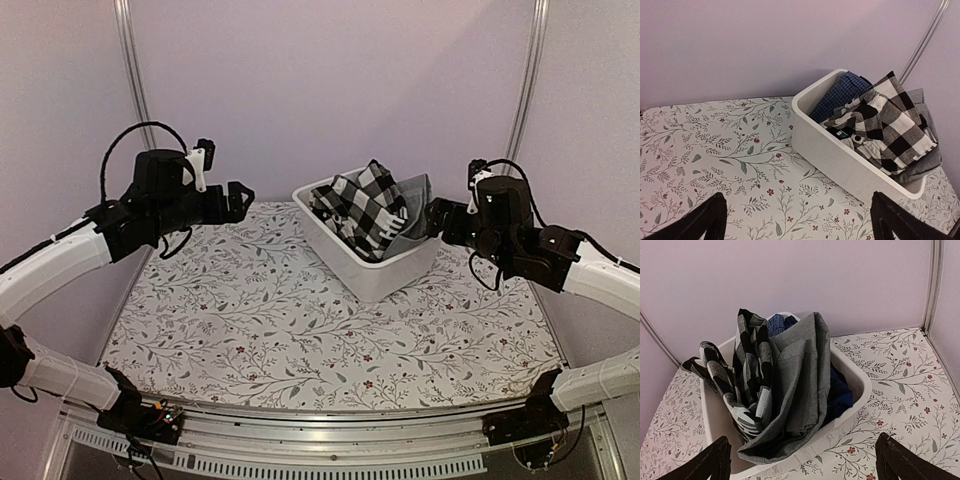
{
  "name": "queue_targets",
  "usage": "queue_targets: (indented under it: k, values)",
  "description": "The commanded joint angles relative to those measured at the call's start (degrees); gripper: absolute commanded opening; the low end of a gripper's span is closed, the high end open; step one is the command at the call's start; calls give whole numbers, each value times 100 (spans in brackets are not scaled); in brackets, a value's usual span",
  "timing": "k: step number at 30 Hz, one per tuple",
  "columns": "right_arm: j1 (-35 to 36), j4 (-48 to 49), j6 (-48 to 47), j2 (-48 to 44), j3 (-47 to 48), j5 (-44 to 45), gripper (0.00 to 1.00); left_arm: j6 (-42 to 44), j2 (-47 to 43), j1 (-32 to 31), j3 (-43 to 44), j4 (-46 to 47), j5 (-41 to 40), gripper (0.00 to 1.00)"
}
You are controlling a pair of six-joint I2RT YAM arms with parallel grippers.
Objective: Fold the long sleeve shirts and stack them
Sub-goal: Pick up the crumpled shirt from the bin.
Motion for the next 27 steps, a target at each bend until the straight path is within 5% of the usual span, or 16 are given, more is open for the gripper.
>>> queue_targets:
  k: [1,8,20,27]
  values:
    - [-2,-226,97,70,293,-113,99,99,33,54,126,-66,151,100]
    - [-9,-417,-145,513,1041,-425,99,-78,61,57,5,-49,257,100]
    - [-603,-1150,-1080,2862,3330,-1739,99,-204,222,58,171,-190,642,99]
    - [-712,-1459,-1029,3719,3790,-1800,97,-222,222,57,224,-250,766,100]
